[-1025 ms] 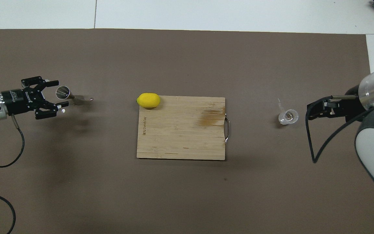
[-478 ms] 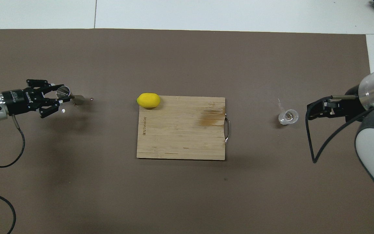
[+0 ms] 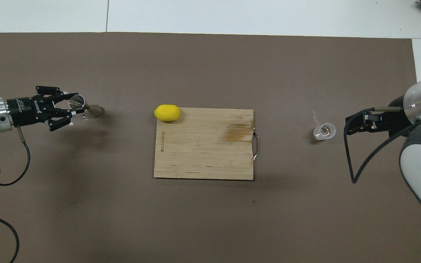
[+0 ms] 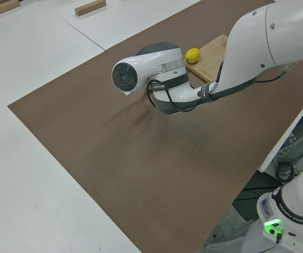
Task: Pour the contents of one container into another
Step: 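Carry the metal cup with the left gripper onto the cutting board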
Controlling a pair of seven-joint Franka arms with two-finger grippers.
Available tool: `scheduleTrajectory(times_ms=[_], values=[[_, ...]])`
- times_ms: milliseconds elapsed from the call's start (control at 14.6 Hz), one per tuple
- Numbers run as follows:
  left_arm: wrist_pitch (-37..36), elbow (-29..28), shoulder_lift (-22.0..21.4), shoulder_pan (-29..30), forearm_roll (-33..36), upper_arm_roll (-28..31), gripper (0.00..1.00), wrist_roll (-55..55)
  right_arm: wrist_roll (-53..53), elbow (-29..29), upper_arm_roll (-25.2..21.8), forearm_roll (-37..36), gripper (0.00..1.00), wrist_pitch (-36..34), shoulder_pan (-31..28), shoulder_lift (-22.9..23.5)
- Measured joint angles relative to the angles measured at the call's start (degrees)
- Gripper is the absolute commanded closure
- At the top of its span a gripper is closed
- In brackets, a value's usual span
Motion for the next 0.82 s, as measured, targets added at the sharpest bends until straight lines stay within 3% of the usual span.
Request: scheduleTrajectory(times_ms=[410,820], values=[[-3.1,2.3,-2.6,-8.7,-2.7,-1.6,1.00,-3.2,0.0,0.0,0.0,0.0,0.00,0.0,0.0,0.0],[10.5,2.3,-3.9,-24.4,-11.5,-1.8,1.00,-8.8,0.0,0.0,0.0,0.0,0.00,0.0,0.0,0.0]])
